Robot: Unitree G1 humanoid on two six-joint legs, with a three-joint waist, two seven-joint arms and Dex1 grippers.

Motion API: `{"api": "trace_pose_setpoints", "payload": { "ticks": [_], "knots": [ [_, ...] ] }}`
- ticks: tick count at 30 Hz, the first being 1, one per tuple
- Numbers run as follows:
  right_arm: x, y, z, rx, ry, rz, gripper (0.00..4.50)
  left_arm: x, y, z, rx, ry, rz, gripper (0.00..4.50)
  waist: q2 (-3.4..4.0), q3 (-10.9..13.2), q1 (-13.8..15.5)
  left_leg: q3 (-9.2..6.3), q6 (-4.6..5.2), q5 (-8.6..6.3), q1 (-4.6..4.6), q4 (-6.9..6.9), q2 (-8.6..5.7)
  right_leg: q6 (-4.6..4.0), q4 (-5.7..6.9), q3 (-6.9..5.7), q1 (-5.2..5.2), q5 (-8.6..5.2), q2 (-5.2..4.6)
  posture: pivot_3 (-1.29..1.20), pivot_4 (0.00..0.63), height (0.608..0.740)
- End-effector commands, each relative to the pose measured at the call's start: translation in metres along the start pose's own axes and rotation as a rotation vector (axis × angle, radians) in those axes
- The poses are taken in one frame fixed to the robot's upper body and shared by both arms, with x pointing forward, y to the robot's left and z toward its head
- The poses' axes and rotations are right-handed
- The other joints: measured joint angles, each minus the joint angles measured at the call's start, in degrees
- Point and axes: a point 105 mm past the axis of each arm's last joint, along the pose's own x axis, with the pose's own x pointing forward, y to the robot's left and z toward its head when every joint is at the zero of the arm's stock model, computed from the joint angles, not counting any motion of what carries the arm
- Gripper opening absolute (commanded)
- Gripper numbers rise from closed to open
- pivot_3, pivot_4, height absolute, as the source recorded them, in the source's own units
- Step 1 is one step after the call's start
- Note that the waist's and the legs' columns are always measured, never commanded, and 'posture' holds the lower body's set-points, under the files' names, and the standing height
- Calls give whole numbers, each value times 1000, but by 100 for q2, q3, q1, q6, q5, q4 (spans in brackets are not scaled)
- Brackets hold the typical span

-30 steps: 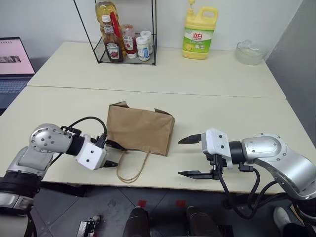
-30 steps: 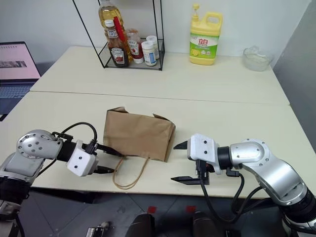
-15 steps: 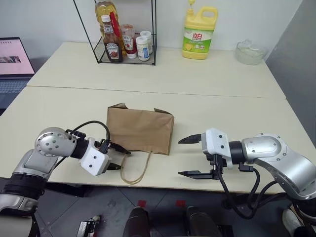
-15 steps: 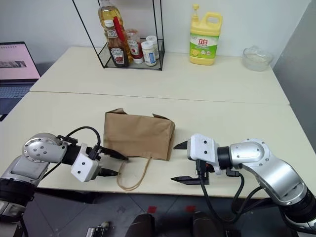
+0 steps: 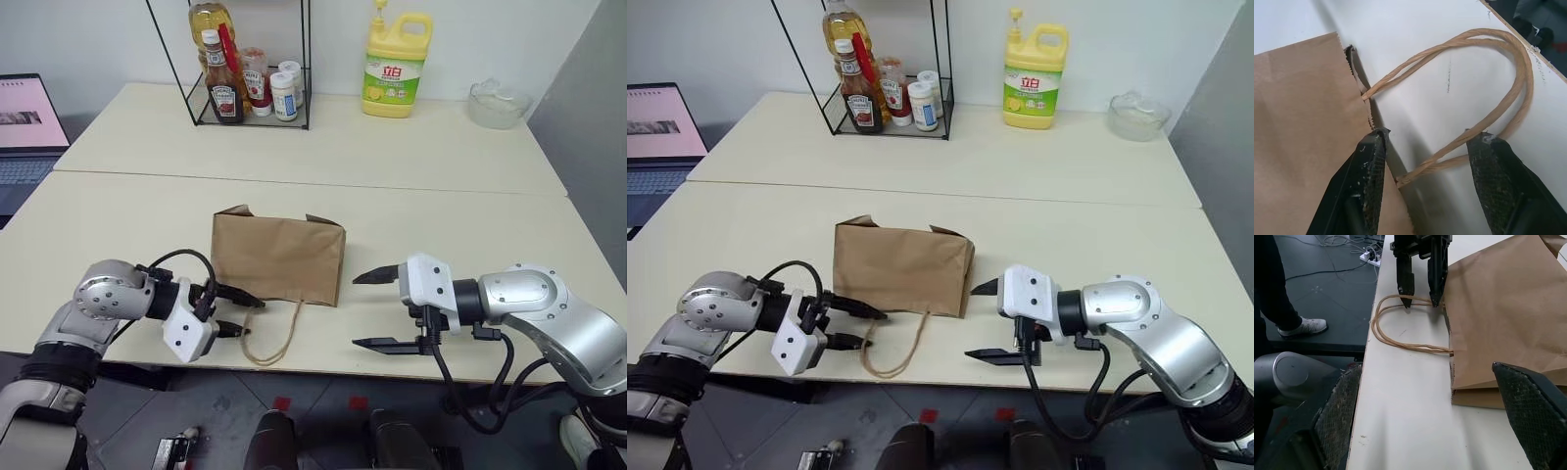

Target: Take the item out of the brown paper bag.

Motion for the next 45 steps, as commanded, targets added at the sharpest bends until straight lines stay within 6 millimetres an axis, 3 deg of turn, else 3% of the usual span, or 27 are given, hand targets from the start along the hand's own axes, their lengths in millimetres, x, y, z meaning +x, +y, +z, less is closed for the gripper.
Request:
{"api": "trace_pose_setpoints", "payload": {
  "ticks": [1, 15, 18, 23, 25, 35, 45],
  "knots": [
    [-2, -2, 8, -45, -17, -5, 4500, -2, 7, 0, 54, 1, 37, 2636, 0, 0, 0, 0, 0, 0, 0, 0, 0, 0, 0, 0, 0, 0, 0, 0, 150, 740],
    [-2, -2, 9, -51, -16, -7, 4500, 10, 1, 6, 110, -55, 65, 2636, 0, 0, 0, 0, 0, 0, 0, 0, 0, 0, 0, 0, 1, 0, 0, 0, 150, 740],
    [-2, -2, 9, -57, -16, -7, 4500, 16, 1, 12, 106, -90, 70, 2028, 0, 0, 0, 0, 0, 0, 0, 0, 0, 0, 1, 0, 1, 0, 0, 0, 150, 740],
    [-3, -3, 7, -101, -2, -17, 4500, 18, 11, 20, 30, -129, 108, 397, 0, 0, 0, 0, 0, 0, 0, 0, 0, 0, 1, 0, 1, 0, 0, 0, 150, 740],
    [-2, -4, 7, -126, 4, -21, 4500, 18, 17, 22, -27, -139, 124, 39, 0, 0, -1, 0, 0, 0, 0, 0, 0, 0, 0, -1, 2, 0, 0, 0, 150, 740],
    [6, 9, -12, -581, 40, 55, 4500, 12, 74, 23, -545, -177, 287, 39, 0, 0, -3, -1, 0, 0, 1, 1, -1, 1, 0, -1, 3, -1, 0, 0, 150, 740],
    [27, 24, -20, -817, -54, 177, 4500, 8, 93, 19, -671, -192, 348, 39, 0, 0, 1, -1, -2, 1, 4, 3, -1, 1, 0, 0, 6, 0, 1, 0, 150, 740]
  ]
}}
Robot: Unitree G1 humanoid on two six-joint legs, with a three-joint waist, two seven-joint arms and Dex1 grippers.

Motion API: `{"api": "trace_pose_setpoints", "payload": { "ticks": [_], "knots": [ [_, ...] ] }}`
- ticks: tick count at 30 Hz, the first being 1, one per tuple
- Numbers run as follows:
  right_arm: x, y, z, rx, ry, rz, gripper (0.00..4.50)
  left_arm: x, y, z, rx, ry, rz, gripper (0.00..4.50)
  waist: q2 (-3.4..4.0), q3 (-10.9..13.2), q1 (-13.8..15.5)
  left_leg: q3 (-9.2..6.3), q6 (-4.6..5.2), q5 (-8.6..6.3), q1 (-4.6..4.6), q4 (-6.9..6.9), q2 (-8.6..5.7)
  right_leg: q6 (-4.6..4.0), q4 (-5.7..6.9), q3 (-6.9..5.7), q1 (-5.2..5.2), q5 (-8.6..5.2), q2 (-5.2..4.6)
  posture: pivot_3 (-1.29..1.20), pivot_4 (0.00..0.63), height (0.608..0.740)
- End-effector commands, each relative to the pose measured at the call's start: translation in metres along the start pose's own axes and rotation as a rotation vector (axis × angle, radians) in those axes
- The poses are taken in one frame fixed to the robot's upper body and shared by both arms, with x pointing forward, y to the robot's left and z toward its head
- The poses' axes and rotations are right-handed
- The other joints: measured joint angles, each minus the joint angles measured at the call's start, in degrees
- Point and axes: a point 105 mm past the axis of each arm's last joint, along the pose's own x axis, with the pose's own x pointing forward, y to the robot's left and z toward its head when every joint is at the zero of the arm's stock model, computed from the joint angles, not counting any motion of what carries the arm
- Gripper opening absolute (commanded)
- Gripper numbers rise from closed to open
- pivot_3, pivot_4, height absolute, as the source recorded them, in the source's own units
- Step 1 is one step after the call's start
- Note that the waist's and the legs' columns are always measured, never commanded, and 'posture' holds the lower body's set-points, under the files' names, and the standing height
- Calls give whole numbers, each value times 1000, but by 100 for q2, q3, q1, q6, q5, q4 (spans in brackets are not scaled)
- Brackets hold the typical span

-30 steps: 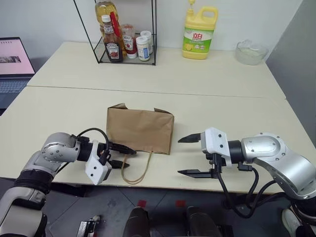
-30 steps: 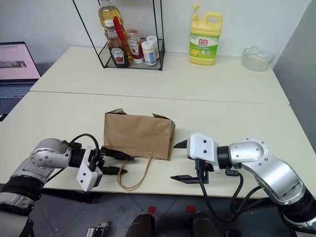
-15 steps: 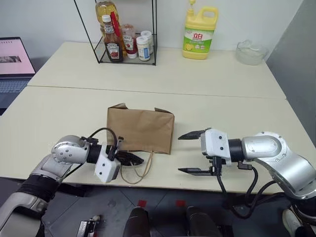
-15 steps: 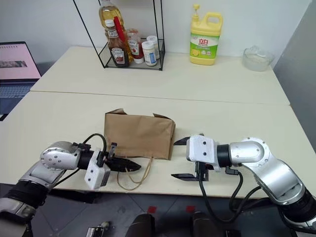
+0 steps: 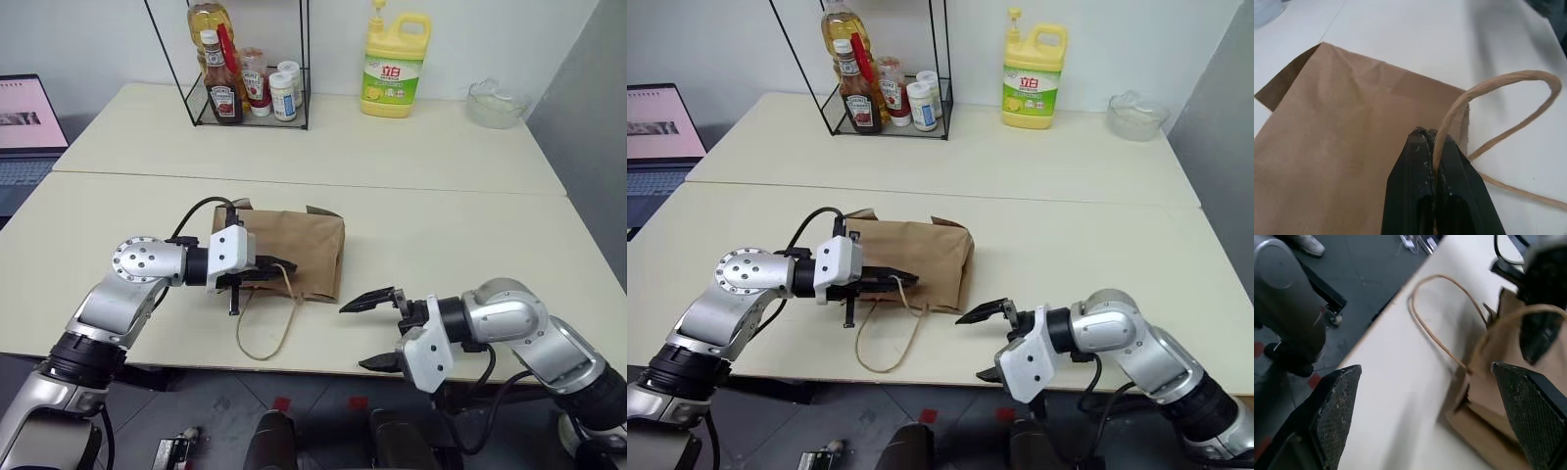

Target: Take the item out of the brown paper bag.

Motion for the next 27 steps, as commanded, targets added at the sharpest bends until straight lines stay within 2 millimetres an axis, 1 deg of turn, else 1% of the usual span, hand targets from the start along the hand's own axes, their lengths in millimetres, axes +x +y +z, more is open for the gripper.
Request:
{"api": "trace_pose_setpoints", "payload": {
  "ticks": [1, 6, 10, 13, 18, 22, 27],
  "knots": [
    [8, -3, 2, -111, -24, 19, 4500, -2, 8, 17, 23, -44, 29, 39, 0, 0, 1, 0, 0, 0, 1, 1, 0, 0, 0, 0, 1, 0, 0, 0, 150, 740],
    [26, -10, -7, -200, -8, 25, 4500, -1, 7, 14, 21, -39, 24, 39, 0, 0, 2, -1, -1, 1, 4, 0, 0, 0, 0, -1, 3, 0, 0, 0, 150, 740],
    [46, -14, -13, -253, 23, 26, 4500, -1, 6, 12, 19, -40, 11, 39, 0, 0, 2, -1, -7, 4, 4, 0, 0, -1, 0, -1, 3, 0, -1, 0, 150, 740],
    [58, -22, -19, -285, 62, -6, 4500, -1, 5, 12, 24, -36, 1, 39, 0, 0, 2, -1, -9, 5, 4, 0, 0, -1, 0, -1, 3, 0, -1, 0, 150, 740],
    [76, -31, -20, -322, 83, -57, 4500, 0, 6, 12, 22, -36, -2, 39, 0, 0, 1, -1, -9, 5, 4, 0, 0, -1, 0, -2, 2, 0, -1, 0, 150, 740],
    [90, -30, -21, -313, 90, -72, 4500, 1, 5, 13, 24, -37, -6, 39, 0, 0, 0, -1, -9, 5, 4, 0, 0, -1, 1, -1, 2, 1, -1, 0, 150, 740],
    [98, -30, -20, -318, 80, -83, 4500, 3, 5, 14, 26, -39, -8, 39, 0, 0, -1, -2, -6, 4, 6, -1, 0, -1, 3, -2, 3, 1, -1, 0, 150, 740]
  ]
}}
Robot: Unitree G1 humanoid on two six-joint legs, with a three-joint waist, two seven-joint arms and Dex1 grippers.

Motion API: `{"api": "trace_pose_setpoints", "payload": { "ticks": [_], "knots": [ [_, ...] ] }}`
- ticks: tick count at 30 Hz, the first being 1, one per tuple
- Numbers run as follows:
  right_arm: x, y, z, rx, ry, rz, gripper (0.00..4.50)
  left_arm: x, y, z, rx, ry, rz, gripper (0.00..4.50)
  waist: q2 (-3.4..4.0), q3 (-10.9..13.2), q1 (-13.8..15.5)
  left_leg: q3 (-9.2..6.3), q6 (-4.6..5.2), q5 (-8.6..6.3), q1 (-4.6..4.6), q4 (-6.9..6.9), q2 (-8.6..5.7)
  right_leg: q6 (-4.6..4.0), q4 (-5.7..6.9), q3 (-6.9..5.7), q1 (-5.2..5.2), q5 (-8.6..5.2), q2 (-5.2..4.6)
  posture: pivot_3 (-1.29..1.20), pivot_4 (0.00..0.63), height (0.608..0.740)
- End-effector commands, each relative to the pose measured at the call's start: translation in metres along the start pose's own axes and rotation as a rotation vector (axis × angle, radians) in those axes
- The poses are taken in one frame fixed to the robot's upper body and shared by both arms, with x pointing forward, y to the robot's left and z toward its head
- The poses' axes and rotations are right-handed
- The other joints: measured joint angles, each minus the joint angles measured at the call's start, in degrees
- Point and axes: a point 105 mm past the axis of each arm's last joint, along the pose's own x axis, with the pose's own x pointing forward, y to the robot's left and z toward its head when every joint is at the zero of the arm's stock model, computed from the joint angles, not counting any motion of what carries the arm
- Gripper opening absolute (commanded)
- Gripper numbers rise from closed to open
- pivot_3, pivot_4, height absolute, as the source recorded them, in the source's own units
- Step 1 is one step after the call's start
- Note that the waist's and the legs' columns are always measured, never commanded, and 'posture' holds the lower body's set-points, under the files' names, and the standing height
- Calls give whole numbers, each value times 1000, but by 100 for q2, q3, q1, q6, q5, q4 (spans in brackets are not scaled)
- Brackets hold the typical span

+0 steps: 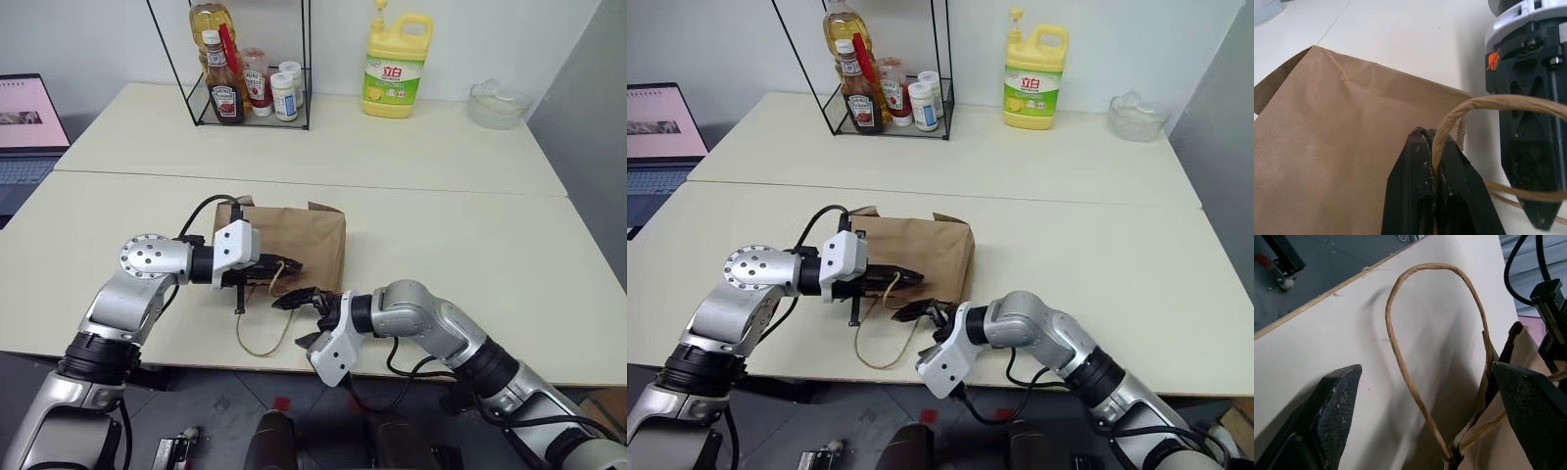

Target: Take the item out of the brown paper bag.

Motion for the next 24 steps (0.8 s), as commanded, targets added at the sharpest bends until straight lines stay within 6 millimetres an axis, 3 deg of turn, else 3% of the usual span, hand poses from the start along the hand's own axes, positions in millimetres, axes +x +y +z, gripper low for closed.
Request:
{"api": "trace_pose_setpoints", "payload": {
  "ticks": [1, 4, 12, 24],
  "knots": [
    [4, -1, 2, -17, -8, -6, 4500, -2, 6, 12, 45, -18, 20, 39, 0, 0, -1, 0, 0, 0, 0, 0, 0, 0, 0, 0, 0, 0, 0, 0, 150, 740],
    [-3, 0, 5, -29, -26, -25, 4500, -1, 5, 13, 48, -19, 15, 39, 0, 0, 0, 0, 1, 0, 0, 0, 0, 0, 0, 0, 0, 0, 0, 0, 150, 740],
    [-25, 26, 13, -5, -42, 22, 4500, -1, 4, 13, 49, -16, 10, 39, -1, 0, 10, 0, 5, -3, 0, 1, -3, 0, -3, 1, 6, 0, -3, 0, 150, 740],
    [0, 23, 6, -41, -16, 31, 4500, 2, 5, 14, 43, -15, 4, 39, -2, -1, -6, -1, 5, -3, 6, -1, -1, 0, 1, 0, 6, 0, 0, 0, 150, 740]
  ]
}}
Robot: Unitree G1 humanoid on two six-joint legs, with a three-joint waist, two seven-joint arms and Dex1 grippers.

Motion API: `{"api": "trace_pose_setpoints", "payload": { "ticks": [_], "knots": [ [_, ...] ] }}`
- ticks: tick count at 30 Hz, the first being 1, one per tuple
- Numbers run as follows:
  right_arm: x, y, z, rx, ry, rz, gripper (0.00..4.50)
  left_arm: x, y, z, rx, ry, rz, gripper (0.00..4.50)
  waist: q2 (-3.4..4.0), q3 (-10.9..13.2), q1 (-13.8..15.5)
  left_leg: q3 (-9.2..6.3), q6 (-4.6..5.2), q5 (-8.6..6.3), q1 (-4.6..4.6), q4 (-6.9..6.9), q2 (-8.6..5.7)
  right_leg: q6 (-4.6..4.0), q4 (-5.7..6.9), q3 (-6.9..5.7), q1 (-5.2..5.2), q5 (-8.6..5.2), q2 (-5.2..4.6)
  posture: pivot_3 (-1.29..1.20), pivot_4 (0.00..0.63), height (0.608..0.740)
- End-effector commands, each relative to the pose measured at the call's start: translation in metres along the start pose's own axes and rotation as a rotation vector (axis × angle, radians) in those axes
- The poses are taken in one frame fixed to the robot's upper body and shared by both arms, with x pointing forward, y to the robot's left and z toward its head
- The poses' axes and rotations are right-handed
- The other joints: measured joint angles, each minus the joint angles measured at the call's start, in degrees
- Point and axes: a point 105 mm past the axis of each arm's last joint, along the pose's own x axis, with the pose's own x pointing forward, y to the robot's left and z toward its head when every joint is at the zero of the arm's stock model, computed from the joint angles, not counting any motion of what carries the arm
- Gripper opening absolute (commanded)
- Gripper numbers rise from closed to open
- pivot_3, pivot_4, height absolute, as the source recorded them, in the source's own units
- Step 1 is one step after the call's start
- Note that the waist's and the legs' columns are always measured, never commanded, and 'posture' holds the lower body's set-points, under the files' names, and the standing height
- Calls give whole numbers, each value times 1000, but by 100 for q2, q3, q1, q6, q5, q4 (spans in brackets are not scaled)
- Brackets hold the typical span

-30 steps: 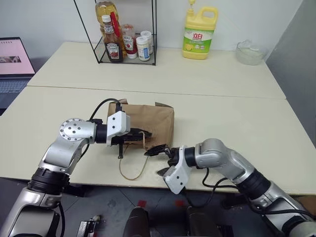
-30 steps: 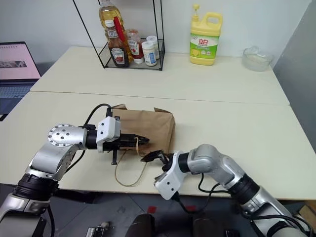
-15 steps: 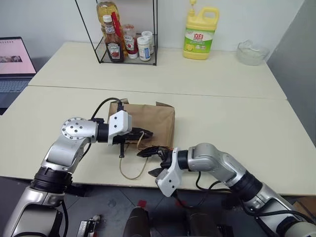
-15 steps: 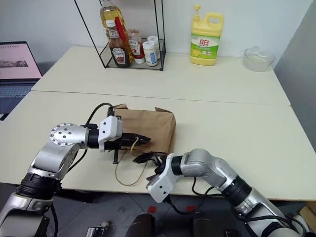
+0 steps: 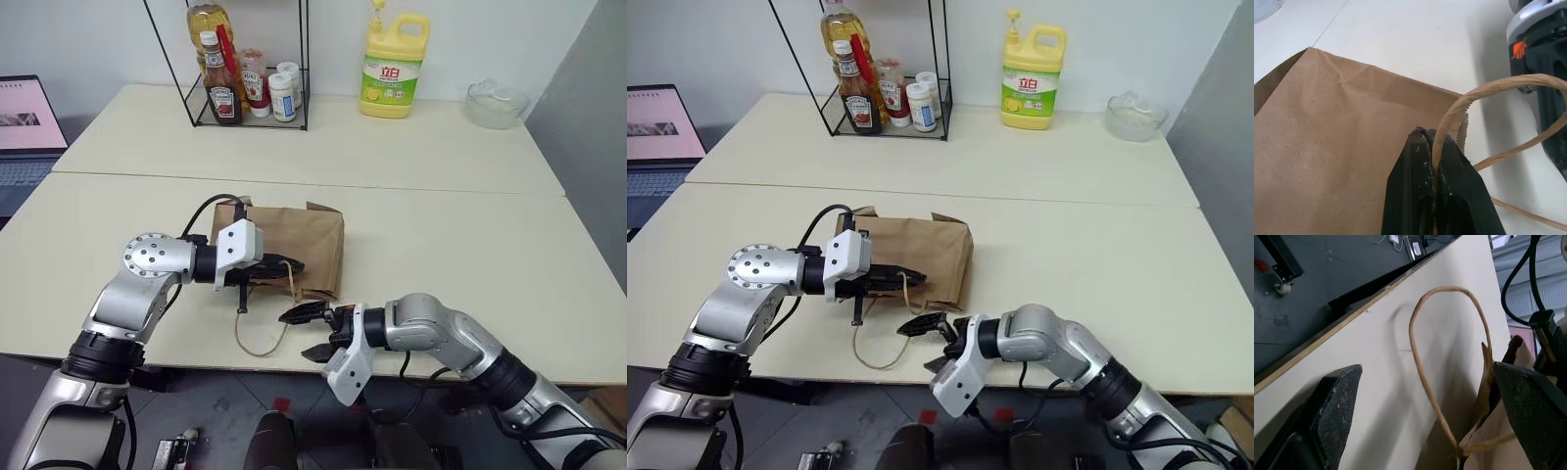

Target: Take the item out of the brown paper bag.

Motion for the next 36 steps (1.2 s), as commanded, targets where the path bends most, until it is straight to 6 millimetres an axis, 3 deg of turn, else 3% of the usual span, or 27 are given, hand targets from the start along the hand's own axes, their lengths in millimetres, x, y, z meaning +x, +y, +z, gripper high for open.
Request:
{"api": "trace_pose_setpoints", "payload": {
  "ticks": [1, 9, 12, 23, 29, 36],
  "knots": [
    [9, 9, -7, 8, 38, 44, 4500, -1, 4, 14, 56, -23, 8, 39, -1, 0, 1, 0, 0, 0, 0, 0, 0, 0, 2, 0, 0, 0, 0, 0, 150, 740],
    [11, 11, -28, 42, 98, 64, 4500, 0, 4, 14, 58, -23, 7, 39, 0, -1, 3, 0, -1, 1, 6, 1, 0, 0, 6, 0, 3, 0, 0, 0, 150, 740],
    [13, 17, -31, 67, 114, 80, 3939, 0, 5, 14, 60, -23, 10, 0, 0, -1, 4, 0, -1, 1, 7, 1, 0, 0, 6, 0, 6, 0, 0, 0, 150, 740],
    [22, 20, -33, 118, 145, 78, 58, 1, 6, 16, 64, -28, 18, 0, -1, -1, 3, -1, -2, 1, 8, 2, 0, 0, 6, 0, 7, 0, 0, 0, 150, 740],
    [22, 22, -34, 138, 152, 87, 21, 0, 12, 23, 61, -35, 35, 0, -4, -3, 3, -1, -1, 1, 11, 2, 0, 0, 6, 0, 9, 0, 0, 0, 150, 740],
    [21, 32, -36, 170, 157, 129, 21, -9, 42, 54, -13, -85, 112, 0, -4, -3, -1, -2, -1, 1, 11, 2, 0, 0, 5, -1, 12, 0, 0, 0, 150, 740]
  ]
}}
